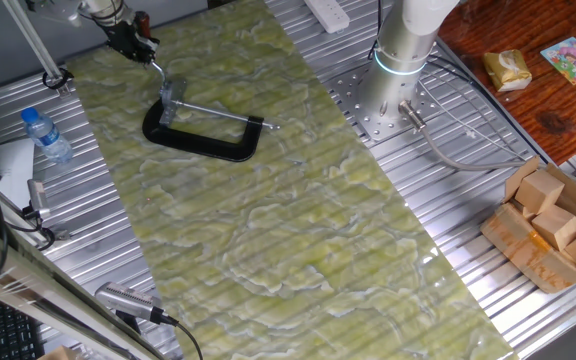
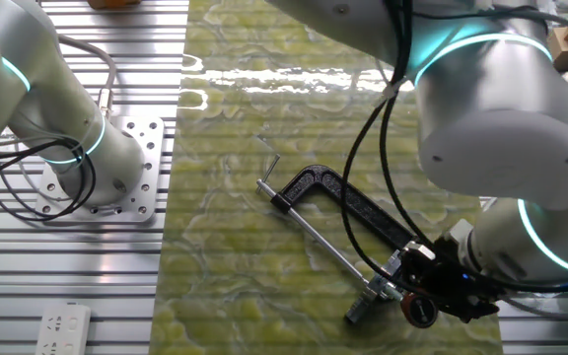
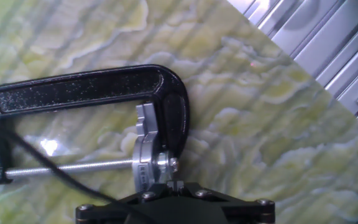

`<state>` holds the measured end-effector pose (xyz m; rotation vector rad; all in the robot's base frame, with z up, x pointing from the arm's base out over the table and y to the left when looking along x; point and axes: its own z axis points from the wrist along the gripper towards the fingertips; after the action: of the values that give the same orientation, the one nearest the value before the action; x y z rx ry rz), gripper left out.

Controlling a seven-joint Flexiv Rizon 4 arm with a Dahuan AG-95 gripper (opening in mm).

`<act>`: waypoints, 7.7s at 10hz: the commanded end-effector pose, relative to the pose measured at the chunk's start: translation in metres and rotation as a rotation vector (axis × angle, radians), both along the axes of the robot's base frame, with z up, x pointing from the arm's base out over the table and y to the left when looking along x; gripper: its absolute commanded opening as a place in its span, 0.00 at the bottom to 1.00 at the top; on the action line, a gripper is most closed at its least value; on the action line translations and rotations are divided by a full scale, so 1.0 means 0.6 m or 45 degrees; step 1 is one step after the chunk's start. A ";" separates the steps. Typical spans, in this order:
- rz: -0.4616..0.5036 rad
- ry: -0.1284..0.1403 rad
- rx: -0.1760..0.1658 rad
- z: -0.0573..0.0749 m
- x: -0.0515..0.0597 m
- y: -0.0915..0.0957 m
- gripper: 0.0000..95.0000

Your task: Push down the lever

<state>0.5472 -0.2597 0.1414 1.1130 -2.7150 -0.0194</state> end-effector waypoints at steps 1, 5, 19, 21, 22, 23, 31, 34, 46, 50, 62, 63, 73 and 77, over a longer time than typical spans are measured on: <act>0.030 0.051 -0.002 0.001 -0.004 -0.001 0.00; 0.027 0.079 -0.001 -0.001 -0.008 -0.001 0.00; 0.041 0.084 -0.014 -0.016 -0.035 -0.023 0.00; 0.044 0.082 -0.011 -0.023 -0.038 -0.026 0.00; 0.043 0.077 -0.011 -0.028 -0.042 -0.027 0.00; 0.045 0.073 -0.011 -0.032 -0.046 -0.029 0.00; 0.060 0.051 -0.001 -0.054 -0.066 -0.059 0.00; 0.056 0.037 -0.003 -0.068 -0.076 -0.062 0.00; 0.056 -0.022 -0.021 -0.113 -0.077 -0.068 0.00; 0.056 -0.048 -0.020 -0.130 -0.077 -0.068 0.00; -0.040 -0.073 -0.011 -0.052 -0.058 -0.061 0.00; -0.138 -0.097 -0.026 -0.016 -0.055 -0.038 0.00; -0.904 -0.231 -0.063 0.073 -0.003 0.286 0.00; -0.964 -0.232 -0.040 0.077 -0.008 0.296 0.00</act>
<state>0.5405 -0.0853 0.1868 0.0431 -3.1051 0.0222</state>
